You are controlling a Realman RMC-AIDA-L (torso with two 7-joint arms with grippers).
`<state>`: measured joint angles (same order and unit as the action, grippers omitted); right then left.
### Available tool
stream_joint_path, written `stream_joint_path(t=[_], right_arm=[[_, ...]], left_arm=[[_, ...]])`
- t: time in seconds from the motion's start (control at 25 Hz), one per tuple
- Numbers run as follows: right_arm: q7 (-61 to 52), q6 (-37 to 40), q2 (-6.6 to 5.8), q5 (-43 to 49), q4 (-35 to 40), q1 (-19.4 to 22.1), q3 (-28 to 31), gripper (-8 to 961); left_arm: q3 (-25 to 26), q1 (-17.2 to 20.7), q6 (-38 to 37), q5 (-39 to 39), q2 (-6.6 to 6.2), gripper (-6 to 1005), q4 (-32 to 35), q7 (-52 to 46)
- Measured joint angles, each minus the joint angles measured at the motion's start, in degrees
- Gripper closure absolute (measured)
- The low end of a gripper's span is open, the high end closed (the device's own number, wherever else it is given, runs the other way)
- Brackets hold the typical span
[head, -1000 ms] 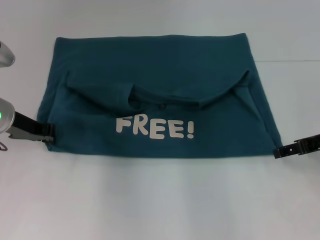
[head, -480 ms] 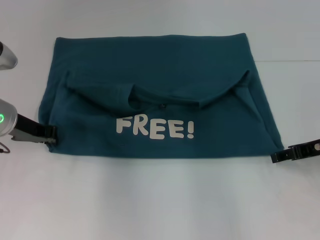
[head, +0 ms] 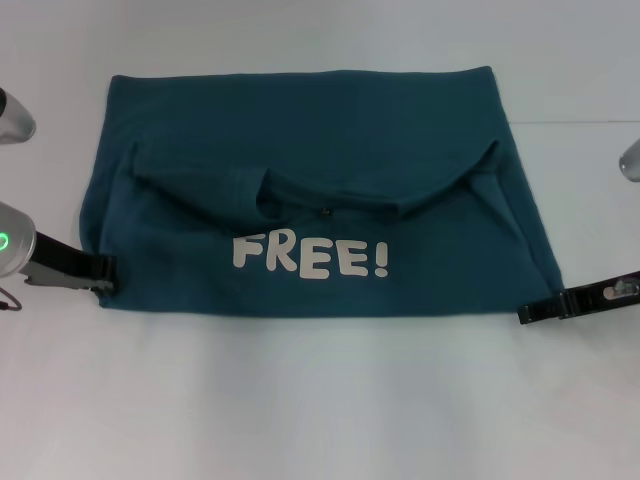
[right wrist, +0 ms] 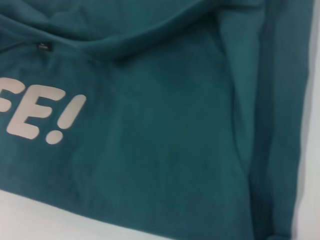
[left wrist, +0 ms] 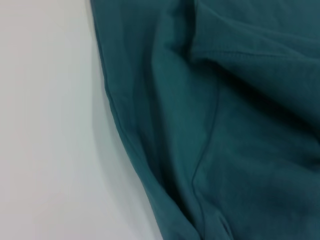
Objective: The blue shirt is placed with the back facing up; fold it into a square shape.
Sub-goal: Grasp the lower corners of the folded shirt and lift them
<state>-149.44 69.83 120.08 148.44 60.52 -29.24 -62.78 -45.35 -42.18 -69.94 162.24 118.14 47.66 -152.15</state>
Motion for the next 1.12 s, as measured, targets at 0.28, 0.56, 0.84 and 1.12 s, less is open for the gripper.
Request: stream_joint_path(t=[0.28,0.56,0.84,1.12], right_arm=[[-0.33,-1.77,0.16,-0.08,-0.46,-0.53,-0.7,200],[-0.45,-3.35,0.07,-0.09,-2.28,-1.52,-0.76,210],[0.21,-3.85,-0.06,-1.15,-2.54,-1.96,-0.78,308],[0.85,-4.09,-0.4,-2.24,-3.12,-2.55,-0.66,536]], left_arm=[[-0.01,0.17,-0.54,-0.04,0.31,946,0.24,0.49],[-0.14,0.18,-0.62,-0.19,0.43,947,0.25,0.74],[-0.1,0.11,-0.79,-0.64,0.51,947,0.23,1.45],[-0.14,0.14,-0.88,-1.46,0.52,948,-0.11,2.22]])
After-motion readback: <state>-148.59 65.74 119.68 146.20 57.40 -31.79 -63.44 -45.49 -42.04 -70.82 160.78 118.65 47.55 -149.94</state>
